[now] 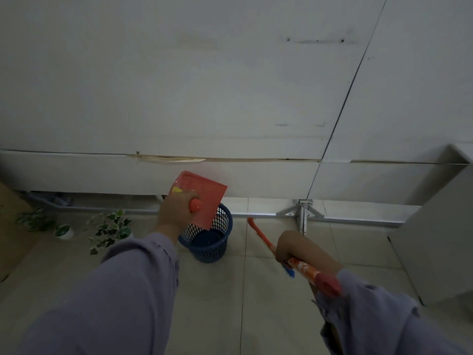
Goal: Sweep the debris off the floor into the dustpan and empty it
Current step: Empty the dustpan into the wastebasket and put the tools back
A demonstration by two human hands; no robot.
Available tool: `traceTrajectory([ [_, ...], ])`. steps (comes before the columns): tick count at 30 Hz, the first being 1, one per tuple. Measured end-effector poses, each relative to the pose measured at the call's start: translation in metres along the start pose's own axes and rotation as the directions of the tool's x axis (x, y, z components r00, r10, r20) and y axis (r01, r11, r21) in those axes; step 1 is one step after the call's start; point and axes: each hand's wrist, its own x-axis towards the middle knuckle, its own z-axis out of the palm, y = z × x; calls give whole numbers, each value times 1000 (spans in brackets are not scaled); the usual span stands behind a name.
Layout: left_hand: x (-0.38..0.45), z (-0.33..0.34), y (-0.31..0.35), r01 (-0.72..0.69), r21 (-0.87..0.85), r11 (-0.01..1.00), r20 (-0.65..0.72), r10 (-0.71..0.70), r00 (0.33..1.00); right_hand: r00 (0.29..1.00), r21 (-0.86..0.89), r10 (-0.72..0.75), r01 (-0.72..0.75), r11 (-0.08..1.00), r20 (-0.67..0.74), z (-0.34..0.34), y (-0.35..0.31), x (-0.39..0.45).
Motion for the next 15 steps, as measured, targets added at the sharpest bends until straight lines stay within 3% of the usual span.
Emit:
traceTrajectory([
  [8,-2,53,-7,-241,171,955,207,204,957,997,-49,-46,48,998,58,0,14,25],
  [15,0,56,9,-252,217,943,238,199,951,997,-22,-24,26,999,77,-6,29,34],
])
